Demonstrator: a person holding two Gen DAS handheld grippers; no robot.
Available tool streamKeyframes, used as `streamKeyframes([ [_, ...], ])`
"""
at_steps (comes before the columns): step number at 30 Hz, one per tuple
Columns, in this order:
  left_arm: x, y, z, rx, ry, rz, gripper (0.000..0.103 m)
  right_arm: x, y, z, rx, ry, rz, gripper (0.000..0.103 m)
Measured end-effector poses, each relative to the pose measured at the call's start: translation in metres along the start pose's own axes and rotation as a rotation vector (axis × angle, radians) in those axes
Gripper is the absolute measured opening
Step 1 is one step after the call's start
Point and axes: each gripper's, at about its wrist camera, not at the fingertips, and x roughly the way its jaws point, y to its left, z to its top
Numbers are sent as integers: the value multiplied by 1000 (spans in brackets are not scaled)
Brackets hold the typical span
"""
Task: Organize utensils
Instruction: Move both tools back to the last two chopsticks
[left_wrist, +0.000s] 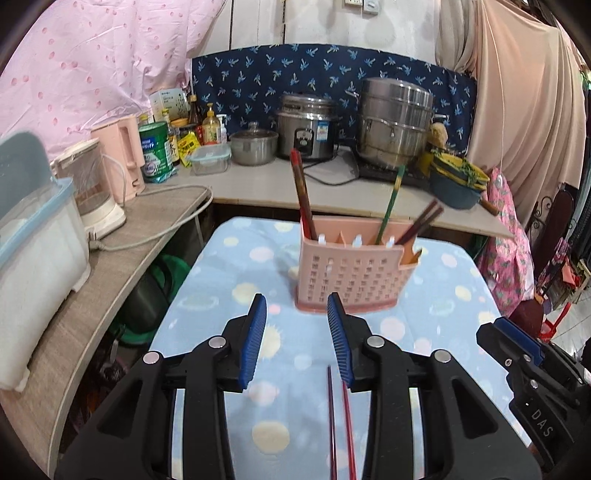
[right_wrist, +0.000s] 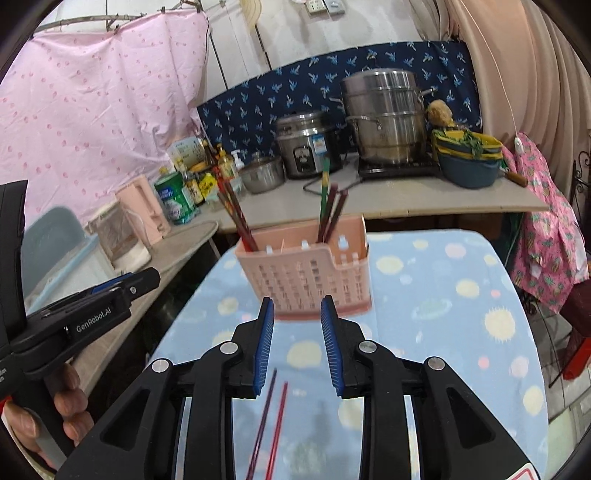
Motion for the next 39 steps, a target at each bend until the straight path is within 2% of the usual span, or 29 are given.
streamKeyframes([
  [11,-17,6,-90,26,93,32,33,-19,8,-94,-47,135,-36,26],
  [21,-20,13,-152,32,187,63,33,-15,18,-179,-71,287,-37,26],
  [29,-21,20,-177,37,236,78,33,-8,34,-208,-94,340,-17,26],
  [39,-19,25,-188,41,263,85,33,3,48,-220,-126,369,-8,26],
])
